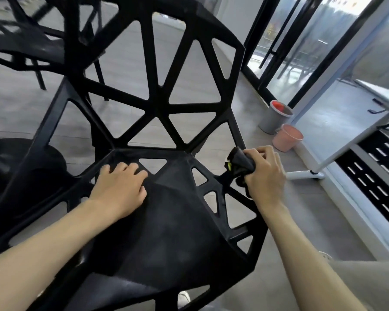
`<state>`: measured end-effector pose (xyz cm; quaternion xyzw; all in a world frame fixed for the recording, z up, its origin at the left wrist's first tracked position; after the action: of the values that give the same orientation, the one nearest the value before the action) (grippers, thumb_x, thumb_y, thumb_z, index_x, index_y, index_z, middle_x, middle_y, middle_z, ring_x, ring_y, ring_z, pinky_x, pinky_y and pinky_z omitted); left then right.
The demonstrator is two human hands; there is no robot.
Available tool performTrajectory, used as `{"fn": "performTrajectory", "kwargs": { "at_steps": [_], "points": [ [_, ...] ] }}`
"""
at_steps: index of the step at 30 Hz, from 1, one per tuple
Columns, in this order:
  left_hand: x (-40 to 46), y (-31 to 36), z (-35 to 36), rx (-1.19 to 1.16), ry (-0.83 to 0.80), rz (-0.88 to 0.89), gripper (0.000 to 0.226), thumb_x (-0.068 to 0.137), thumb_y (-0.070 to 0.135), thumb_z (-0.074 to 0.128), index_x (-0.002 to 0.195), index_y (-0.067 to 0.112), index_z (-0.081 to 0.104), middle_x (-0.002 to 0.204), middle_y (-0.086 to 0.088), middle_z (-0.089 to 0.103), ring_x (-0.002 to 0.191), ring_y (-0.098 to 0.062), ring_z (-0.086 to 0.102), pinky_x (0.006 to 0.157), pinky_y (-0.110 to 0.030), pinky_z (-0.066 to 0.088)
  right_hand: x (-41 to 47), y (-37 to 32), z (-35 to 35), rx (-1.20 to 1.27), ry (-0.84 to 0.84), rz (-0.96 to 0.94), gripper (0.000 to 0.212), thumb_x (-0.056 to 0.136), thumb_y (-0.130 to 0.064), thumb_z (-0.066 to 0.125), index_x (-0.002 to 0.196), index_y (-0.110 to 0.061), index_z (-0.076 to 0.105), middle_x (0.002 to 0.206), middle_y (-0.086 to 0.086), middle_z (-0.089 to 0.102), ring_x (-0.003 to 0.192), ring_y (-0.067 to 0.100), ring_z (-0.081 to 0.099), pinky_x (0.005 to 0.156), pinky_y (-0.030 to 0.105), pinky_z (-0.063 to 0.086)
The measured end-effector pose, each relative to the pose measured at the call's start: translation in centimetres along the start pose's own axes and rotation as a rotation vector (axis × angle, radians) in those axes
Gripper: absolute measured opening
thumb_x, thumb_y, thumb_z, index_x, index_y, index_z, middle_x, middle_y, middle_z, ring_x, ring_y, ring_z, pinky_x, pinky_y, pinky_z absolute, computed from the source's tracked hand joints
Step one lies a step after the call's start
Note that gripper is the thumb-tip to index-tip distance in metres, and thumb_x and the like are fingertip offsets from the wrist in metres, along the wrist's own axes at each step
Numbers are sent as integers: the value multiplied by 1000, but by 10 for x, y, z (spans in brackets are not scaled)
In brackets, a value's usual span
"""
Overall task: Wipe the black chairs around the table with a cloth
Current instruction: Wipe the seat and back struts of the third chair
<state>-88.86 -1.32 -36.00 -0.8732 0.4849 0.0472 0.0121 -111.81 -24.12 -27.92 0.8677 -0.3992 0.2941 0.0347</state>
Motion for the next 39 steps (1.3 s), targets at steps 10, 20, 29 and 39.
{"fn": "performTrajectory", "kwargs": {
  "at_steps": [10, 20, 29, 39],
  "points": [
    [2, 23, 8, -112, -88, 82, 46, 107, 50, 30, 149, 36, 42, 156, 8, 40, 144, -20, 35, 115, -51, 30, -72, 33, -17, -113, -45, -2, 54, 65, 1, 83, 109, -29, 74, 107, -6, 53, 93, 18, 49, 70, 31, 43],
    [-8, 58, 24, -53, -36, 212, 36, 94, 42, 45, 109, 23, 72, 125, -5, 65, 111, -29, 63, 95, -59, 47, 42, -25, 17, -111, -11, -77, 48, 73, -1, 73, 111, -30, 71, 103, -3, 55, 94, 21, 48, 78, 34, 40],
    [-13, 55, 31, -84, -93, 115, 44, 105, 37, 35, 146, 30, 50, 164, -1, 31, 154, -28, 22, 124, -59, 12, -52, 22, -10, -110, -42, 18, 59, 63, 3, 79, 112, -30, 72, 108, -6, 55, 93, 20, 52, 72, 37, 51],
    [-15, 61, 32, 18, -72, 117, 53, 103, 21, 42, 155, 27, 36, 174, -6, 8, 160, -34, 2, 126, -59, 2, 122, -55, 37, -44, -30, -16, 40, 85, -8, 66, 114, -34, 74, 97, -7, 51, 97, 22, 52, 82, 40, 47]
  ]
}}
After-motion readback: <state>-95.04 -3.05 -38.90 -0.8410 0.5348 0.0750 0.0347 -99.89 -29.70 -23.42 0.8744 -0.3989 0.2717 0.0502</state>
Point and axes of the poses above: each hand's wrist, its own x-axis towards the middle knuckle, its own z-axis out of the palm, y = z × x, the point moved 6 cm from there along x, towards the middle knuckle
